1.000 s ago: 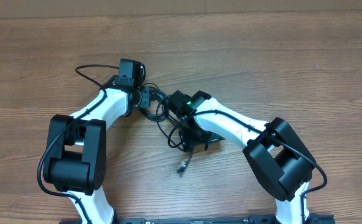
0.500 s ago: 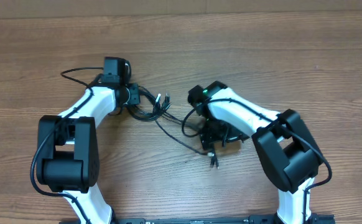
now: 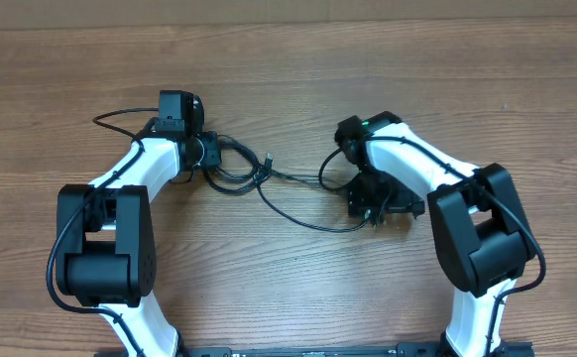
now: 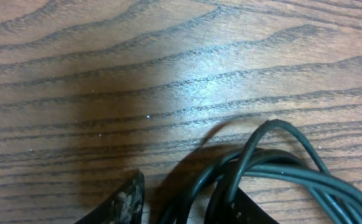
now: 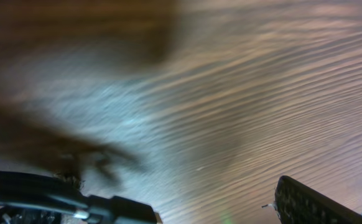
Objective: Untangle cables
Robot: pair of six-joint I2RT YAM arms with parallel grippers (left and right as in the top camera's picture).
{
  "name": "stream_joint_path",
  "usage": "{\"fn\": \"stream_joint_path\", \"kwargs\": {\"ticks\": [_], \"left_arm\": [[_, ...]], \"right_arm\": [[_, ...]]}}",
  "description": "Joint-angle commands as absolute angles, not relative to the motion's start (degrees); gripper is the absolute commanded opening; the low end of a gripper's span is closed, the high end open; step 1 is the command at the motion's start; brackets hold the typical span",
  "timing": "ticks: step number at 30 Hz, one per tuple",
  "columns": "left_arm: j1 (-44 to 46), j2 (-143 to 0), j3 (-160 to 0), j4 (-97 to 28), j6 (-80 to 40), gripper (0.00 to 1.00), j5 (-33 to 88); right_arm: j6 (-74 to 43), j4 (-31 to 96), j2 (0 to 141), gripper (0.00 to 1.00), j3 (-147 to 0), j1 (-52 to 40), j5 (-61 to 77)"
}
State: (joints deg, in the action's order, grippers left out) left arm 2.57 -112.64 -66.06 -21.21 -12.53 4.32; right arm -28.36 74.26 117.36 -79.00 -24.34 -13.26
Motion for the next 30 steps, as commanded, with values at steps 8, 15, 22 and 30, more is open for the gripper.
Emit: {"fn": "stream_joint_path", "kwargs": {"ticks": [8,15,22,30], "left_arm": [[-0.4,-121.4,-60.9,-23.7,-14.8,0.40,-1.9],[-0.3,-121.4,-60.9,-23.7,-14.8,0.40,-1.6],[-0.3,-121.4,-60.9,-23.8,-7.8,0.46,6.0],[-0.3,-121.4,-60.9,-24.4,-4.4,0.47,8.8]], "right_arm": [[-26.4,68.1,120.6,1.00,-76.5,-21.4,-19.5],[-26.2,61.5,120.6,1.00,-76.5,-21.4,-14.8],[-20.4,56.6,120.6,1.00,-76.4,-21.4,-11.4],[-17.3,48.3,120.6,1.00,-76.4,-21.4,-10.3]]}}
